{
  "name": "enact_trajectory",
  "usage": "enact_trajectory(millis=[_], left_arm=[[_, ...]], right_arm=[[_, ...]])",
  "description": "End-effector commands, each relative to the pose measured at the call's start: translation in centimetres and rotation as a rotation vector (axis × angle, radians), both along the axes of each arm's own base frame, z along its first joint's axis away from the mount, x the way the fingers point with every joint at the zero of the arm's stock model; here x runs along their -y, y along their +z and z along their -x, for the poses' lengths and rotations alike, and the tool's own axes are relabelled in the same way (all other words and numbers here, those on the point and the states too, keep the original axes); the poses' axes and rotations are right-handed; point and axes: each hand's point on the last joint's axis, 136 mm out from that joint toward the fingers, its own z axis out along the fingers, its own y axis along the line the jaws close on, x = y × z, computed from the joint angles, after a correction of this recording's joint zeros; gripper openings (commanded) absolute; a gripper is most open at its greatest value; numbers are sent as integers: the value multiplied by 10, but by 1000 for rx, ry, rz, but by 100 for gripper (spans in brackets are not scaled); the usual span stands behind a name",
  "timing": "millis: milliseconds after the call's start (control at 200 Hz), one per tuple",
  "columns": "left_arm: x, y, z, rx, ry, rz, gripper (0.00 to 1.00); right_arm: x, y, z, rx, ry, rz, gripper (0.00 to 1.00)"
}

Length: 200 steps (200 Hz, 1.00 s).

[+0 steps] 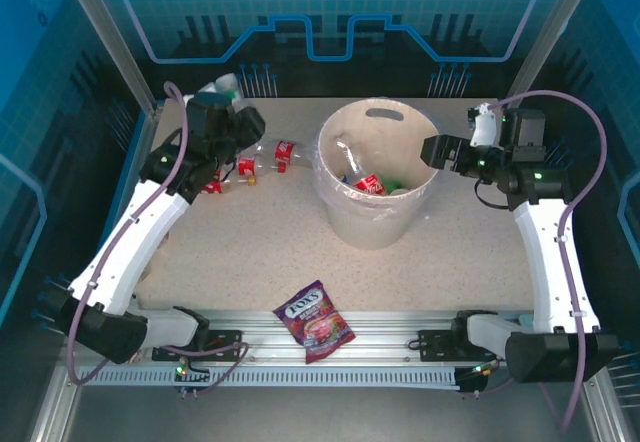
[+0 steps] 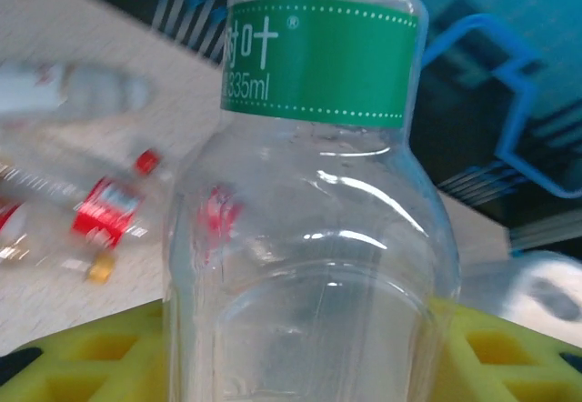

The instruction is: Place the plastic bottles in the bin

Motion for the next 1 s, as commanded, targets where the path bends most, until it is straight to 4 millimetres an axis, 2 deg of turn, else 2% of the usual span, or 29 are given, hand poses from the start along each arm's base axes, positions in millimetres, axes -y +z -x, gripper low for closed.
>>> enact_trajectory(millis=[0,80,210,340,415,560,695,840,996], left_arm=[[31,30,-1,62,-147,-130,36],[63,52,0,112,-243,-175,28],[109,69,-1,147,-362,-213,22],[157,65,-4,143,-482,-242,19],[180,59,-5,132,-537,-243,18],[219,37,-3,83,-639,-211,16],[244,13,-1,37,-708,-202,16],[264,-7,2,-8,-778,-186,16],[277,-33,10,-78,-821,-200,16]], right_arm=[[15,9,0,14,-64,-4,88],[22,0,0,-14,-91,-9,80],[19,-6,-2,-30,-82,-48,61],[14,-9,-5,-33,-70,-78,36],[14,-13,-6,-40,-69,-82,29],[10,-21,-8,-58,-50,-103,21],[4,-23,-9,-63,-24,-118,20],[-3,-21,-10,-59,9,-136,21],[-5,-18,-11,-50,15,-138,23]])
